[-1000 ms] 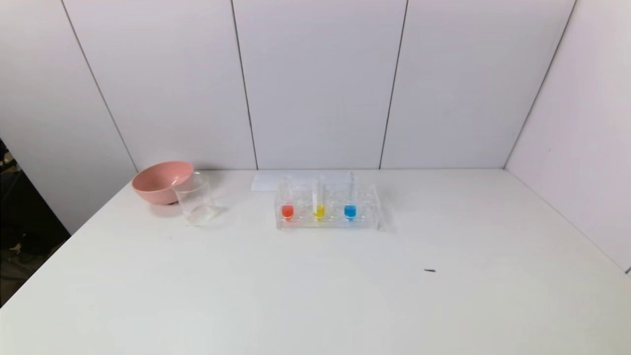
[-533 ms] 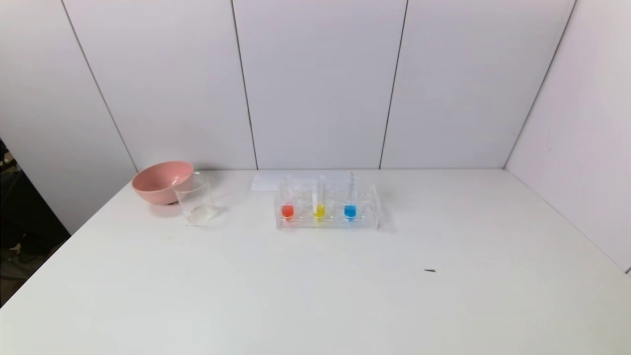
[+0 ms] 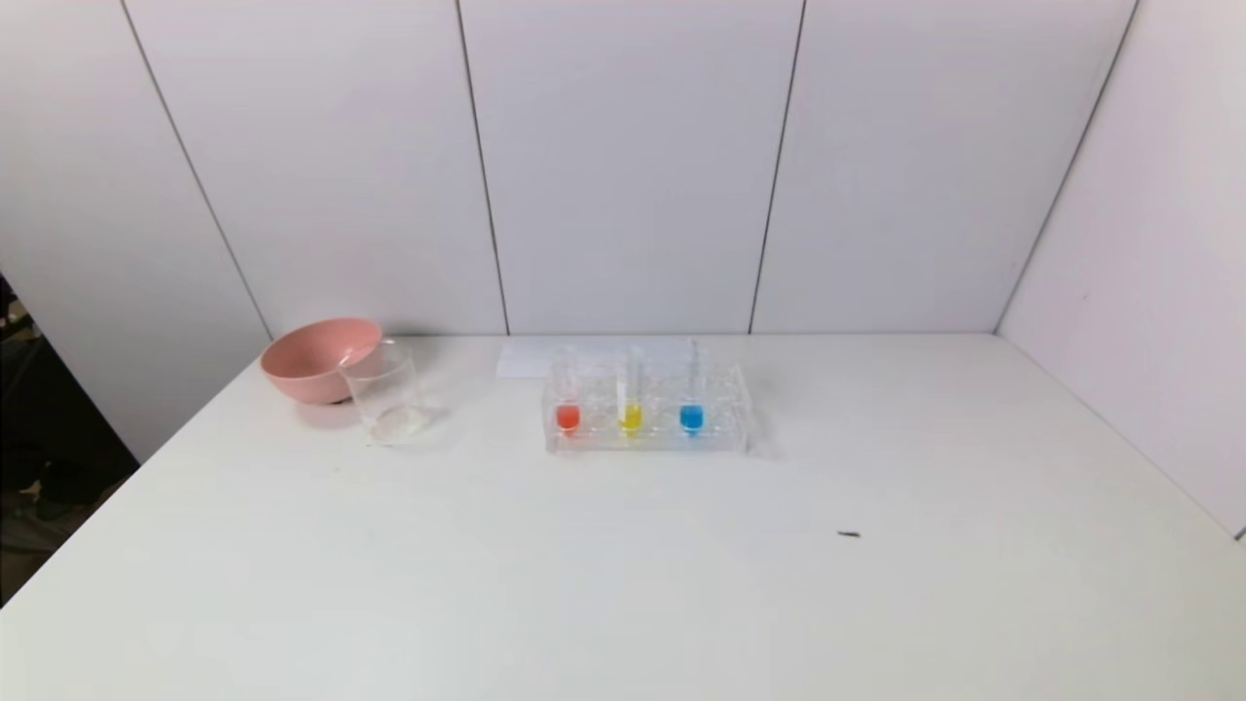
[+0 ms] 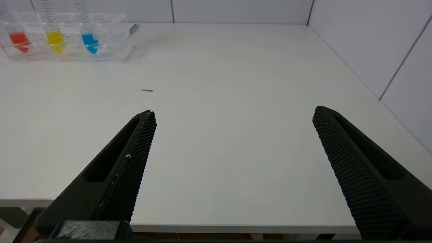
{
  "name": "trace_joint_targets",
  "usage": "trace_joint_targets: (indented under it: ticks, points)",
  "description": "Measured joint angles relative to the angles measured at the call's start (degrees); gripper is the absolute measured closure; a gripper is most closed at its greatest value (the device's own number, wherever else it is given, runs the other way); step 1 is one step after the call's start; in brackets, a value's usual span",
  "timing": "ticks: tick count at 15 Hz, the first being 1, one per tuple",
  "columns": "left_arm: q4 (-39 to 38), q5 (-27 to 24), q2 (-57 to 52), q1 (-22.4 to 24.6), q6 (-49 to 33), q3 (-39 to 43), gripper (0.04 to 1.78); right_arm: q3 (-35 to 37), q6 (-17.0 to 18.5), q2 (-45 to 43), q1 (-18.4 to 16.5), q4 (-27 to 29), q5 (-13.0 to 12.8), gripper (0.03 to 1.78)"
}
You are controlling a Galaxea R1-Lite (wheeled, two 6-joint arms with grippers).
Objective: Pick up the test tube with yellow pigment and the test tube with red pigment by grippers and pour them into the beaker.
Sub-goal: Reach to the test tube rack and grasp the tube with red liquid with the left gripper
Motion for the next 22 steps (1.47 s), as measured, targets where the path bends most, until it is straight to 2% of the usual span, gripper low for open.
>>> trace_joint_targets:
  ticks: [9,13,17,22]
  points:
    - [-2.00,0.24,0.00,0.00,0.28,-0.05,0.10,0.00,0.00,0.01,0.00,0.00,0.00,0.11]
    - [-2.67,-0.26,0.00,0.00,0.52,-2.50,0.10,0.00,0.00,0.01,0.00,0.00,0.00,0.11]
    - [0.35,-0.39,0.00,0.00,0.74,-7.80,0.10,0.00,-0.02,0.01,0.00,0.00,0.00,0.11]
    - [9.58,-1.90,0.22,0.00,1.50,-17.71,0.10,0.00,-0.02,0.01,0.00,0.00,0.00,0.11]
